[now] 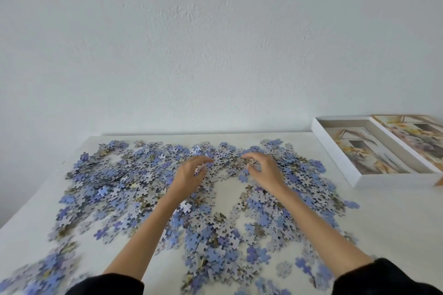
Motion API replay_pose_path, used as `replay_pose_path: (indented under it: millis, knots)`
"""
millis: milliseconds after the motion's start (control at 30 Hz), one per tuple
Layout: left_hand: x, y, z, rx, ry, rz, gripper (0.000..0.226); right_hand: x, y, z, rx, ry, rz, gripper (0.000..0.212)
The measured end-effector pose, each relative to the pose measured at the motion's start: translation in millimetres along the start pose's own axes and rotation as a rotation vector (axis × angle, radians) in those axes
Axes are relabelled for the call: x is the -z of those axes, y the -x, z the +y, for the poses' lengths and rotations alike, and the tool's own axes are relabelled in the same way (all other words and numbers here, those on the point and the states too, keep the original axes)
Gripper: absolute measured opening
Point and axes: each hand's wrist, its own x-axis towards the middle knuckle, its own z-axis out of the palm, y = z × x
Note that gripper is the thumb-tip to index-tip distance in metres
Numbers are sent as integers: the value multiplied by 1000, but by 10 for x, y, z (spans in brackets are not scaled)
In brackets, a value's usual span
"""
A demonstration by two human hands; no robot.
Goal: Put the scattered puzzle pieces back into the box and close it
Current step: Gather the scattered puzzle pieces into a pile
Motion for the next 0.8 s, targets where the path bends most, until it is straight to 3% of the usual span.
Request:
replay_pose_path:
  millis: [200,433,800]
  knots:
    - [35,-283,-2,-16,18,0,28,263,-531,357,-83,104,29,31]
    - [38,-668,-35,-15,10,-31,27,382,-874,860,-250,178,-102,41]
    - [-54,-715,-218,-16,27,-110,30,217,-598,694,-141,363,-228,44]
